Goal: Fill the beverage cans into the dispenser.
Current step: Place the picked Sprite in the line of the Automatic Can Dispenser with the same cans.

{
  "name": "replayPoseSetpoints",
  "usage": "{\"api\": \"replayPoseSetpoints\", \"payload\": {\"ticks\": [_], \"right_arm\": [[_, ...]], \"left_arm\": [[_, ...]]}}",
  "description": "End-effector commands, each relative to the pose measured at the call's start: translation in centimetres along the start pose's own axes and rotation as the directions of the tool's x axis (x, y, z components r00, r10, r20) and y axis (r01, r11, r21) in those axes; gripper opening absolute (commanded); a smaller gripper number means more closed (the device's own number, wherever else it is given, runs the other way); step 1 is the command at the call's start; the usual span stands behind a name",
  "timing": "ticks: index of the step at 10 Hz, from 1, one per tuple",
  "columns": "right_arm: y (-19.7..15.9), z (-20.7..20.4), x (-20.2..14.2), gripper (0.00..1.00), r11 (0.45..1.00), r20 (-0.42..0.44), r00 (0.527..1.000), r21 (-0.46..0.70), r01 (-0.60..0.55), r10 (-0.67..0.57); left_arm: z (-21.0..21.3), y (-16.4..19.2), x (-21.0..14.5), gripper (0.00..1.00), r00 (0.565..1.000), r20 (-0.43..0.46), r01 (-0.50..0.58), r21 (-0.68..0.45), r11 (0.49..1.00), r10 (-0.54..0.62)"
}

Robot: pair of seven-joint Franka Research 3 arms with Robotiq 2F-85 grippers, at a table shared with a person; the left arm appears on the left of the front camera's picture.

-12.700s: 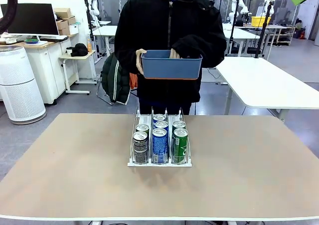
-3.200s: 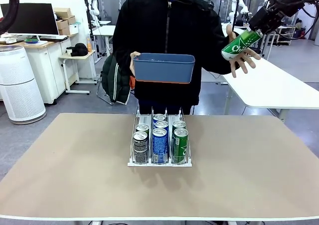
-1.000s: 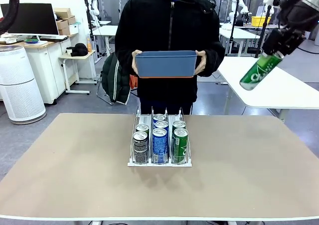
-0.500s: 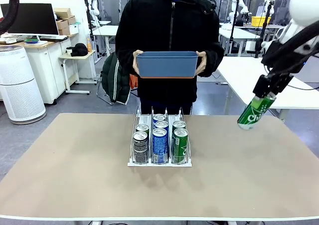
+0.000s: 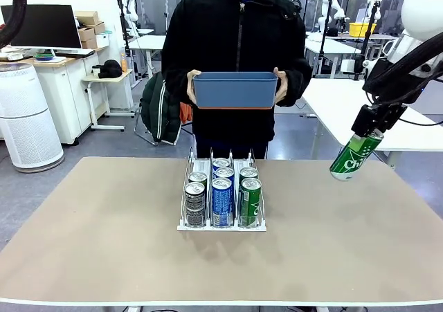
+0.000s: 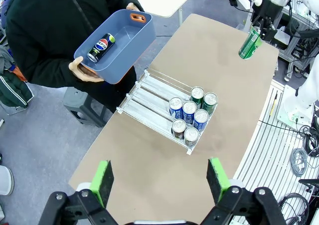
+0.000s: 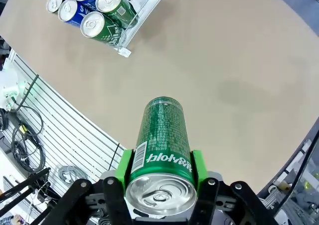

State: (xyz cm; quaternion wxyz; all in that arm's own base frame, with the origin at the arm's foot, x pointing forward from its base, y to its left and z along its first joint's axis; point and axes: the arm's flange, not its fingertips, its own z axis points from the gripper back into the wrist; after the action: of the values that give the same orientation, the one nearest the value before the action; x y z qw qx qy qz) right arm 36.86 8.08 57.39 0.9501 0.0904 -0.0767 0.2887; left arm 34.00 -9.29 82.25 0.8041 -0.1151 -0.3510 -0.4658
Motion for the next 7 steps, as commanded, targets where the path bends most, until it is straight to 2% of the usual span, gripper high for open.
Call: {"api": "replayPoseSetpoints", "payload": {"ticks": [1,3,5,6,7], "right_arm": [[0.8,-1.5,0.3,0.58,1.000,-0.020,0.999,-0.017,0.025,-0.025],[4.0,-5.4,-0.3,0.58,0.997,-0.007,0.997,0.029,0.071,-0.071],[7.1,-7.9,-0.4,0.58,0.998,0.040,0.998,0.026,0.049,-0.050],[8.9,-9.1,-0.4,0.58,0.999,0.038,0.998,-0.018,0.042,-0.041],[10.5,-9.9,0.1,0.58,1.000,0.032,0.999,-0.002,-0.019,0.019]], "left_arm": [[0.0,0.1,0.0,1.00,1.000,0.004,-0.002,0.004,1.000,0.002],[0.0,0.1,0.0,1.00,1.000,0.004,-0.002,0.004,1.000,0.002],[0.0,0.1,0.0,1.00,1.000,0.004,-0.002,0.004,1.000,0.002],[0.0,0.1,0.0,1.00,1.000,0.004,-0.002,0.004,1.000,0.002],[0.0,0.1,0.0,1.00,1.000,0.004,-0.002,0.004,1.000,0.002]]}}
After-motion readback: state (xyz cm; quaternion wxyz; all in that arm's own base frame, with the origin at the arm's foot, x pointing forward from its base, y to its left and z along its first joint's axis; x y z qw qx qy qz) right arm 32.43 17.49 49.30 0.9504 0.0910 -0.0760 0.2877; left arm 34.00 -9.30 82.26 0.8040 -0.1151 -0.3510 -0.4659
